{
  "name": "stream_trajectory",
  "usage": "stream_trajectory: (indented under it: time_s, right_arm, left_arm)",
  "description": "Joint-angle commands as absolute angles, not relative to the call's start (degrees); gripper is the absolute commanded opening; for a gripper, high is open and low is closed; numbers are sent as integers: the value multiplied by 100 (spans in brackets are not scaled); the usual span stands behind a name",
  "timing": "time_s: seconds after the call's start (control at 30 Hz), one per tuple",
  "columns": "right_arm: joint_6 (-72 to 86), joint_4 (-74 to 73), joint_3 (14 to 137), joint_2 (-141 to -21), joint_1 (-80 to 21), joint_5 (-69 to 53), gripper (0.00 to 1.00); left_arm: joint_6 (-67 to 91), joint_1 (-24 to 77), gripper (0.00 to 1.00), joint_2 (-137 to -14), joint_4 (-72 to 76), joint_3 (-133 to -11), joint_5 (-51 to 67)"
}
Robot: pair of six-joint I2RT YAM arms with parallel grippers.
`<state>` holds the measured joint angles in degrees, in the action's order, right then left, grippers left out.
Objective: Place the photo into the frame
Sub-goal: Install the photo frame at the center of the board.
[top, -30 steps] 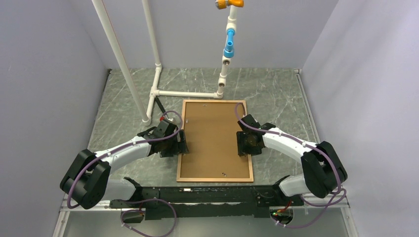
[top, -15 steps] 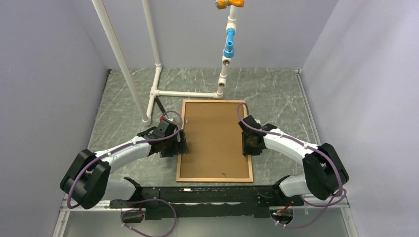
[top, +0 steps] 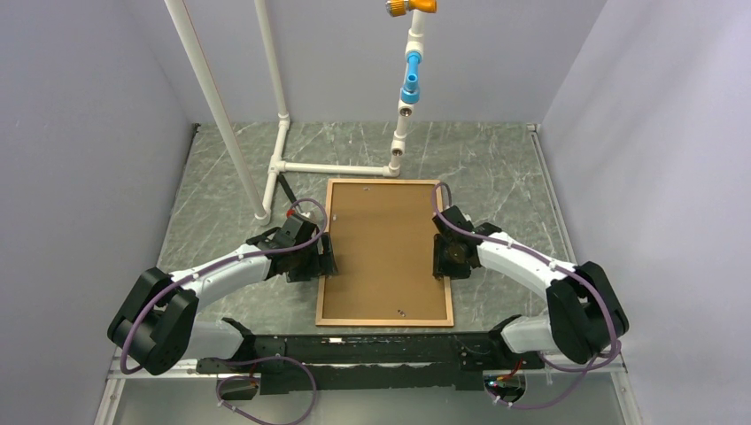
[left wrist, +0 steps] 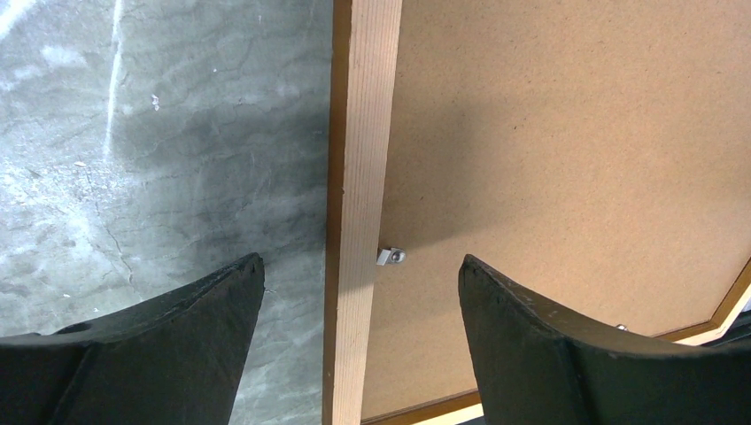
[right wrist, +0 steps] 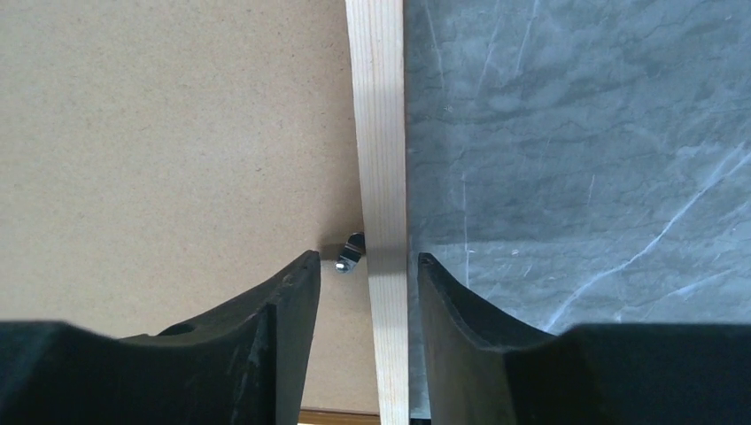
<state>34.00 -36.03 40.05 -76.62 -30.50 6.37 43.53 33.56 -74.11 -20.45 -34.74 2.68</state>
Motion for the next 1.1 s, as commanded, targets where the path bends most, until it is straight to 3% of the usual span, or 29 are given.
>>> stream_trajectory:
  time_s: [0.0,0.2,0.53,0.8,0.83,0.93,1.07]
  right_arm:
    - [3416,-3278,3903,-7364,-2835,226,48]
    - [3341,-3245,3892,-7678,-2753,160,44]
    - [3309,-3398,3787,-7717,-2760,436,0]
    - [3339,-3321,3857,-7577,-2750,255,0]
    - [3346,-3288,3870,-7532,-2739,175,6]
    - [3398,-3212,3902,-7415,-2685,62,49]
    - [3385,-3166,3948,-7492,-2589,43,55]
  left_arm:
    - [4237,3349,85,-7621,-2182,-3357,152]
    - [4237,3347,85,-7630,-2173,-3357,160]
    - [4229,3346,85,-7629,-2191,-3366,138]
    - [4211,3341,84,-7664,-2097,-3340,220]
    - [4212,3343,84,-7661,-2098,-3340,226]
    - [4204,3345,84,-7648,-2111,-3346,219]
    - [4201,3349,84,-7671,-2100,-3356,231]
